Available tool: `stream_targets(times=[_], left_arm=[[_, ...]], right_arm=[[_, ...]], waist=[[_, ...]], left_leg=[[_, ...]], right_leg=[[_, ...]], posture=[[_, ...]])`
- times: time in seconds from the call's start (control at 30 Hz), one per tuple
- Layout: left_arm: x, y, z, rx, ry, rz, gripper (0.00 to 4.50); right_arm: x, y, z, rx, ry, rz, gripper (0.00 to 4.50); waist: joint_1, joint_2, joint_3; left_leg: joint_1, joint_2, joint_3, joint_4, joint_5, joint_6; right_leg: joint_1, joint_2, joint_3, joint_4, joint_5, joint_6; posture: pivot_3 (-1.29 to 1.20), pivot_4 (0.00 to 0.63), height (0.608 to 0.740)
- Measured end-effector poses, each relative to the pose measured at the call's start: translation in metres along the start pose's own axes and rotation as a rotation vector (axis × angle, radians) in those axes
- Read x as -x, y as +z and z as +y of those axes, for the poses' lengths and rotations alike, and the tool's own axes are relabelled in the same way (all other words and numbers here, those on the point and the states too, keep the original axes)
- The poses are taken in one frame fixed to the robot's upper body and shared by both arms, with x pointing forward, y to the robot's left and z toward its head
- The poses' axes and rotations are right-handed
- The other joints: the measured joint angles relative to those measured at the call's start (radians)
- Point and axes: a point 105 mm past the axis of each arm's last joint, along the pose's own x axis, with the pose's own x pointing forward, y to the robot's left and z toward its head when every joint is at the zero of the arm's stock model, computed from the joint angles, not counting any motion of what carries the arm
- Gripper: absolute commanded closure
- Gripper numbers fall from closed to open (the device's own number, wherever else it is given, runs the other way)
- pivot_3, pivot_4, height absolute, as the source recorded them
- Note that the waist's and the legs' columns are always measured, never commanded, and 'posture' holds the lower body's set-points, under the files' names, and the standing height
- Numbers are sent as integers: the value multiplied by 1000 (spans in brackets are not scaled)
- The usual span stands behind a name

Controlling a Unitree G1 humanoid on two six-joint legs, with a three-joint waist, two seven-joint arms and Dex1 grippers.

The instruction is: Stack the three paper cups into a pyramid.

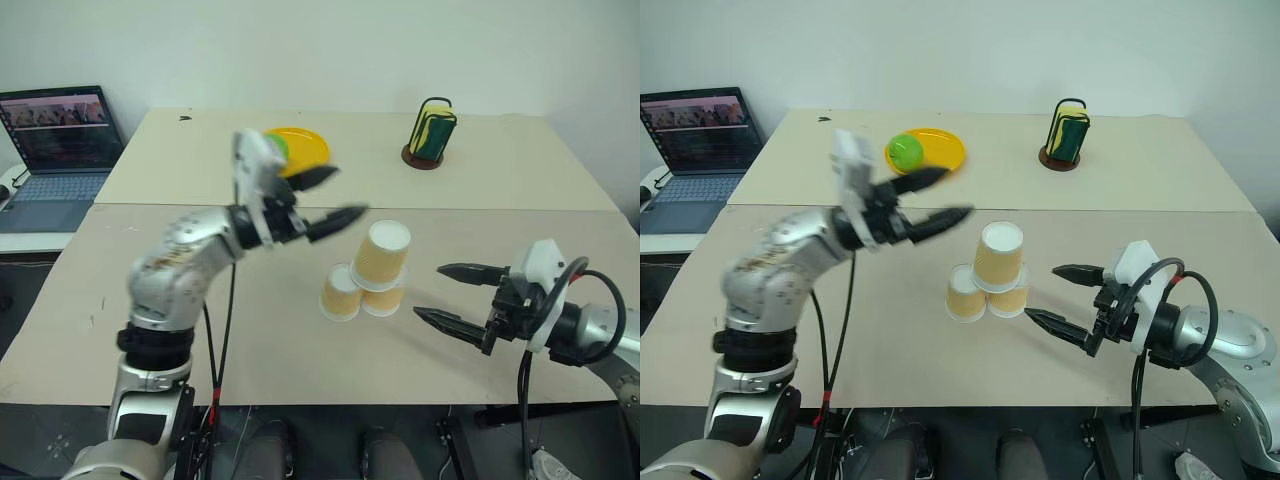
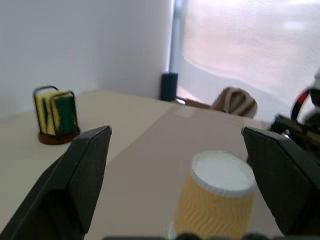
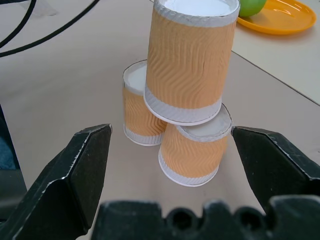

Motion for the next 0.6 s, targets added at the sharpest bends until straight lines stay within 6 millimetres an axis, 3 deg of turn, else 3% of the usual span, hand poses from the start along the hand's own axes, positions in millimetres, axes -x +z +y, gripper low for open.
stream_targets(times=[0.17, 0.2, 0.23, 0.33, 0.43, 0.5, 0.6], left_arm=[[49, 27, 41, 47, 307, -90, 53], [62, 27, 51, 50, 388, -94, 53], [87, 23, 70, 49, 553, -83, 53], [153, -10, 105, 30, 938, 38, 53], [205, -49, 107, 21, 1183, 128, 53], [224, -74, 100, 23, 1275, 189, 53], [244, -85, 95, -29, 1387, 196, 53]], right_arm=[[10, -10, -9, -29, -33, 27, 0], [14, -13, -13, -34, -53, 36, 0], [23, -22, -23, -33, -108, 81, 0], [42, -44, -54, -47, -288, 160, 0], [45, -50, -98, -79, -595, 96, 0], [49, -60, -119, -115, -777, 73, 0], [35, -82, -119, -249, -872, -27, 0]], waist=[[4, 0, 0], [5, 0, 0], [5, 0, 0], [4, -1, 0], [-4, -4, -1], [-1, -4, -1], [12, -6, -2]], left_leg=[[1, 0, 0, 0, 0, 0], [1, 0, 0, 0, 0, 0], [2, -1, 0, 0, 0, 0], [2, -1, 1, 0, 0, -1], [3, 0, 2, -1, 2, -3], [2, 0, 1, -1, 3, -5], [2, 1, -1, -2, 4, -7]], right_leg=[[1, 0, 0, 0, 0, 0], [1, 0, 0, 0, 0, 0], [2, -1, 0, 0, 0, 0], [1, 0, 0, 1, 0, 0], [1, 0, 1, 1, 2, -1], [0, -1, 1, 2, 3, -2], [0, 0, -1, 2, 3, -3]], posture=[[0, 150, 735], [0, 150, 735], [0, 150, 735], [0, 150, 735], [0, 150, 735], [0, 150, 735], [0, 150, 735]])
